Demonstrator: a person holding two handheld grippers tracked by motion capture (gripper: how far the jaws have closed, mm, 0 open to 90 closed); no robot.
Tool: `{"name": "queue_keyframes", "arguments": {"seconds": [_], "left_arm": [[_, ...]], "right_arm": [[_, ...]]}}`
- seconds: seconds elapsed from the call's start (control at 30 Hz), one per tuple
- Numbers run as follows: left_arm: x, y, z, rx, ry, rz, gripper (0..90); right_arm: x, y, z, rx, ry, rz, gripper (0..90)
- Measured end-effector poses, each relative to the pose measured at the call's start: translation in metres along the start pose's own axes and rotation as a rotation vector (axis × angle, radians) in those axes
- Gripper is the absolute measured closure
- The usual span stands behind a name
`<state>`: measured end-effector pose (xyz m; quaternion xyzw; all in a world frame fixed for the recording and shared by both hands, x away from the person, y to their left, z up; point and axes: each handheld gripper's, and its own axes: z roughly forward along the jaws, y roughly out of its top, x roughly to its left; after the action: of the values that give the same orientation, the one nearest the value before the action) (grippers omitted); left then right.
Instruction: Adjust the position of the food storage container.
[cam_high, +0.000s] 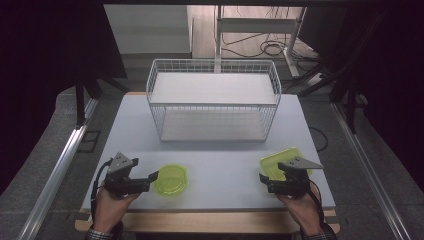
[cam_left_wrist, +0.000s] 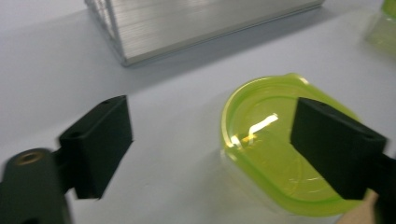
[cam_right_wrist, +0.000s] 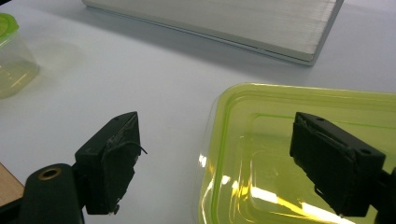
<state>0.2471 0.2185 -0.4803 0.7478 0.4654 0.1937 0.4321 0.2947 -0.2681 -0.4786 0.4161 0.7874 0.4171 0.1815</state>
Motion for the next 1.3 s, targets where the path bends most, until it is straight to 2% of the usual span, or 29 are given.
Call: {"name": "queue_keyframes", "arguments": {"seconds": [0.1,0.2,0.3,0.33,0.37,0.4,0.53,0.67,0.93,1.17,1.3], "left_arm": [[-0.006,0.004,-0.002,-0.003,-0.018,0.022,27.0],[-0.017,0.012,-0.001,0.002,-0.066,0.053,39.4],[-0.024,0.015,0.002,0.022,-0.089,0.067,49.6],[-0.031,0.016,0.006,0.04,-0.107,0.091,53.0],[-0.031,0.016,0.006,0.04,-0.107,0.091,55.7],[-0.037,0.018,0.01,0.056,-0.123,0.101,60.7],[-0.048,0.021,0.017,0.079,-0.161,0.125,76.5],[-0.059,0.024,0.024,0.107,-0.177,0.144,89.5],[-0.08,0.026,0.036,0.141,-0.227,0.195,90.0],[-0.092,0.022,0.048,0.16,-0.228,0.192,90.0],[-0.097,0.02,0.051,0.174,-0.215,0.201,90.0]], "right_arm": [[0.0,0.0,0.0,0.001,0.001,-0.002,16.2],[0.001,0.0,0.0,0.004,0.003,-0.003,16.2],[0.001,0.0,0.001,0.004,0.003,-0.008,16.2],[0.001,0.0,0.001,0.002,0.005,-0.008,16.2],[0.001,0.0,0.001,0.002,0.005,-0.008,16.2],[0.001,0.0,0.001,0.0,0.006,-0.012,16.2],[0.001,-0.001,0.001,0.003,0.007,-0.022,15.9],[-0.001,-0.002,0.001,0.0,0.003,-0.029,15.4],[-0.002,-0.002,0.001,-0.003,0.0,-0.027,15.1],[-0.002,-0.003,0.001,-0.007,-0.003,-0.033,15.1],[-0.002,-0.003,0.001,-0.003,-0.003,-0.037,15.1]]}}
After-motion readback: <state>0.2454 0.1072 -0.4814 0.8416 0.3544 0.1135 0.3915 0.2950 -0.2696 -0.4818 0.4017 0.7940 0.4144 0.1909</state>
